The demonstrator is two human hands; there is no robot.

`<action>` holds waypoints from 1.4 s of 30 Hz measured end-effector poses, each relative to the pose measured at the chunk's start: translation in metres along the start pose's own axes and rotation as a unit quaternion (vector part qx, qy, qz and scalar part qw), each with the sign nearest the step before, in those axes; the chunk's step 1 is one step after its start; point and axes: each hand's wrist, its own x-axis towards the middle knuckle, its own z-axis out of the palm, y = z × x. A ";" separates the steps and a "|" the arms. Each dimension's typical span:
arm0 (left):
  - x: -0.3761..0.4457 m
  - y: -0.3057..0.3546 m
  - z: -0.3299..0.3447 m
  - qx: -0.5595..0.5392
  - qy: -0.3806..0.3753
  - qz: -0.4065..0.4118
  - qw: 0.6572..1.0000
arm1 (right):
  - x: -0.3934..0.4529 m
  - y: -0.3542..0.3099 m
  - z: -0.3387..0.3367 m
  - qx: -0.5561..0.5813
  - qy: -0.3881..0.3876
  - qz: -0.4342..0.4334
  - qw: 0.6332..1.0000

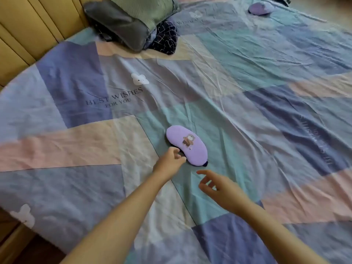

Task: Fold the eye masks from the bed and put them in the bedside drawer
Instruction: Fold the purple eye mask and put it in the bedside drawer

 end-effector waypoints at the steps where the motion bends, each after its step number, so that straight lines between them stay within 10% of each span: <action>1: 0.011 -0.002 0.006 -0.048 0.013 -0.014 0.999 | 0.010 0.004 0.003 0.001 -0.001 0.003 1.000; 7: 0.052 0.003 0.033 -0.252 0.108 -0.043 0.961 | 0.049 0.023 0.008 0.006 0.004 0.005 1.000; 14: 0.047 0.032 0.026 0.137 0.207 0.069 0.966 | 0.049 0.037 -0.003 0.077 0.127 0.032 0.988; 20: 0.013 0.047 0.003 0.079 0.191 0.191 0.960 | 0.054 0.037 -0.028 0.184 0.199 0.013 0.962; 26: -0.024 0.041 -0.006 0.027 0.143 0.293 0.945 | 0.055 0.029 -0.036 0.461 0.111 0.014 0.880; 36: -0.040 0.031 -0.007 0.107 0.207 0.321 0.918 | 0.020 0.014 -0.041 0.009 0.217 -0.067 0.974; 39: -0.045 0.035 -0.012 0.069 0.209 0.326 0.919 | 0.016 0.015 -0.048 0.013 0.222 -0.072 0.972; 42: -0.055 0.042 -0.017 -0.118 0.042 0.225 0.966 | 0.015 0.017 -0.050 0.183 0.165 -0.100 0.964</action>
